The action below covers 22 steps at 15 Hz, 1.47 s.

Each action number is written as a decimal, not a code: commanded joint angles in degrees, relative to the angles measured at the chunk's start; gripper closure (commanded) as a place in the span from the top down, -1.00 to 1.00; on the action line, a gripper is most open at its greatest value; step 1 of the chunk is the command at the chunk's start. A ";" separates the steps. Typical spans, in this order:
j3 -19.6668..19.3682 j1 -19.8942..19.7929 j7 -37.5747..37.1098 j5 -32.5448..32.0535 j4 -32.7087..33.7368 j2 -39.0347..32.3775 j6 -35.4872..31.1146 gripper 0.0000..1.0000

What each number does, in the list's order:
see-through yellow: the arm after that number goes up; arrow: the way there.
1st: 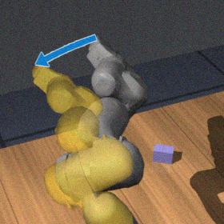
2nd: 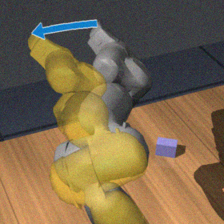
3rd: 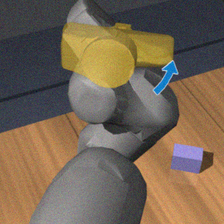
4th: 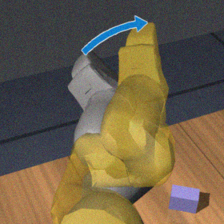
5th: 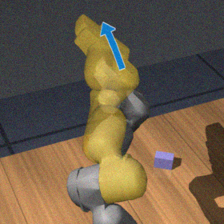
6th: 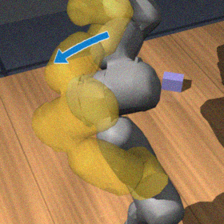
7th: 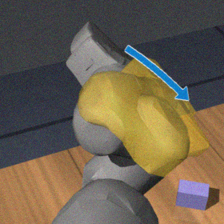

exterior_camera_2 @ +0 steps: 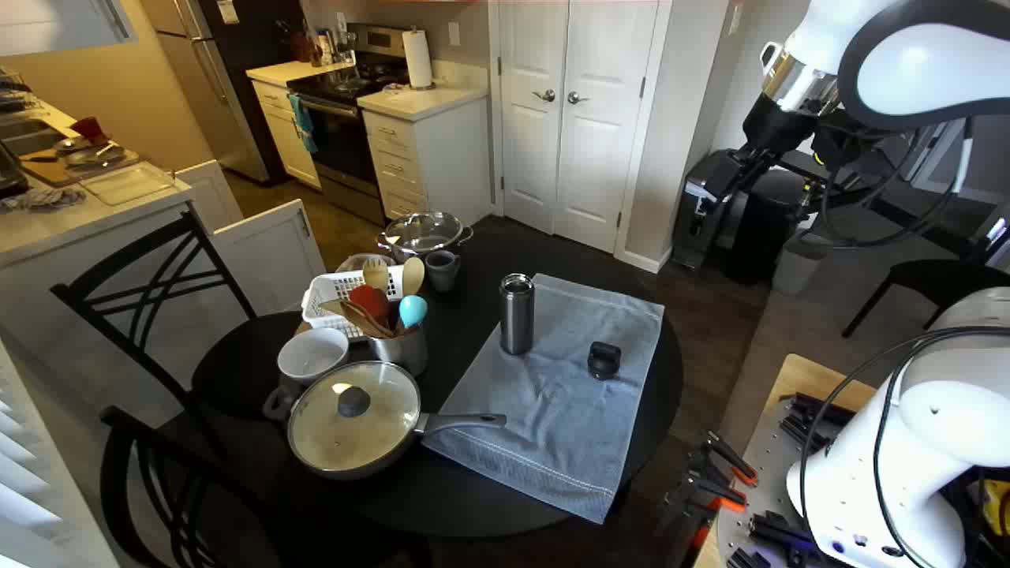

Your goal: Pick the lid up and place it on top of the bottle

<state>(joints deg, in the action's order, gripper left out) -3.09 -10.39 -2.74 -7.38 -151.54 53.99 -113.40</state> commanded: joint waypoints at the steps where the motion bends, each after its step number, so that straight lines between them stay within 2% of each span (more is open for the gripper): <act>1: -0.32 0.44 -0.28 -0.32 0.19 -0.05 0.23 1.00; 8: -0.51 0.45 -0.22 -0.23 -0.06 -0.74 0.19 1.00; 10: -0.86 -1.31 -0.86 -1.96 -2.62 -1.56 -1.66 1.00; 14: -7.17 -2.08 4.14 -2.30 -10.76 -1.52 -7.65 1.00; 17: -10.87 -1.59 8.79 -1.75 -9.63 -7.04 -12.27 1.00; 22: -13.66 1.58 17.08 -0.50 -9.32 -16.84 -22.60 1.00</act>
<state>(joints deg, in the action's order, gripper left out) -14.95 -11.25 9.29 -8.61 -160.91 44.57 -129.55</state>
